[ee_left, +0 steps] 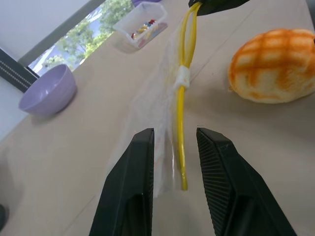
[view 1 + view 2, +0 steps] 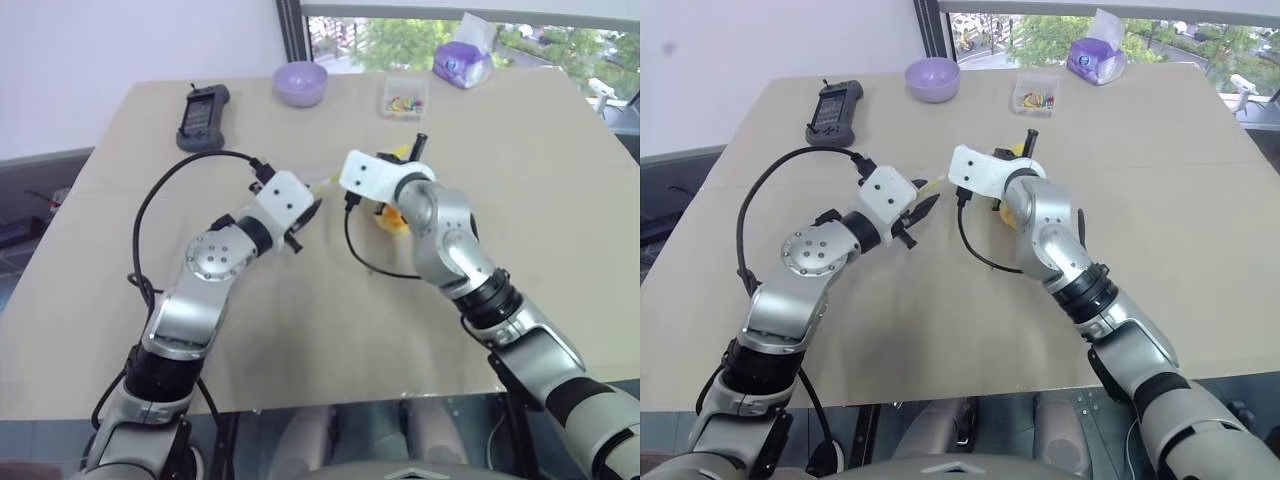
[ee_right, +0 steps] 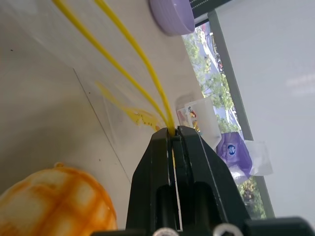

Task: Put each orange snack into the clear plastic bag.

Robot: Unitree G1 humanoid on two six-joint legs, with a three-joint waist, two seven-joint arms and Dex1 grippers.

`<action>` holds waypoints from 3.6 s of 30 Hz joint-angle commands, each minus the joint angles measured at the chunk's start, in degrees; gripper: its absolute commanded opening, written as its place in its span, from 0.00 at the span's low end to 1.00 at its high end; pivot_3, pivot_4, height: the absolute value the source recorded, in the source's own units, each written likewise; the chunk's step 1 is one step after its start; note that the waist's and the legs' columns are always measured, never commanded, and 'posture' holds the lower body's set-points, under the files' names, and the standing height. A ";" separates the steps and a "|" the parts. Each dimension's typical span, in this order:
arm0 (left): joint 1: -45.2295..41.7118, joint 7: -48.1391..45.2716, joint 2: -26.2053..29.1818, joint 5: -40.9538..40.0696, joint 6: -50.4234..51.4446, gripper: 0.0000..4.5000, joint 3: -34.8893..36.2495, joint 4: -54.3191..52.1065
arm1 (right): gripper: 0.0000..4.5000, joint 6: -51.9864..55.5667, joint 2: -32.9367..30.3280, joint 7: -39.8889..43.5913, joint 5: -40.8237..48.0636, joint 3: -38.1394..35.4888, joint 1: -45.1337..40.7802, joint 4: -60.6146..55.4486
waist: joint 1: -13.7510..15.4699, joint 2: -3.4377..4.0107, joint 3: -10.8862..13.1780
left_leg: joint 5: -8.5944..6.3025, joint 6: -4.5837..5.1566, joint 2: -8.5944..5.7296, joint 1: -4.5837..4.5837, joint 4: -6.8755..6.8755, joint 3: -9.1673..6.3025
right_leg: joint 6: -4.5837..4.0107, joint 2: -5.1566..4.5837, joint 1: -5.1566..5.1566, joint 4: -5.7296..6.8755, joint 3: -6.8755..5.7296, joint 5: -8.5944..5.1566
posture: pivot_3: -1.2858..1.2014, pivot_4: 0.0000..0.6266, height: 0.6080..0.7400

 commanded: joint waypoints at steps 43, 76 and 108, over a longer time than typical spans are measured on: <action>3.83 0.65 0.66 1.81 -17.63 0.00 3.63 8.16 | 0.56 -1.38 -11.23 21.68 25.89 -11.30 8.36 -20.30 | 0.15 -0.01 -0.01 | 0.00 0.00 0.02 0.00 0.01 -0.01 | 0.00 -0.03 0.01 0.00 -0.02 0.00 | 0.52 0.24 1.00; 6.73 -1.25 -1.77 0.22 -23.41 0.00 3.51 9.05 | 0.01 19.24 12.23 -0.46 60.57 -31.31 -0.81 -0.69 | -0.14 -0.02 -0.04 | 0.00 0.00 0.04 0.02 0.03 -0.05 | -0.01 -0.08 0.00 0.06 -0.02 0.01 | 0.52 0.24 1.00; 8.86 -5.91 -1.80 -1.90 -22.19 0.00 3.08 3.48 | 0.01 0.73 6.97 0.93 59.39 -22.33 -2.98 11.55 | -0.23 -0.02 -0.05 | 0.00 0.00 0.05 0.02 0.03 -0.03 | -0.01 -0.06 0.00 0.06 -0.02 0.01 | 0.52 0.24 1.00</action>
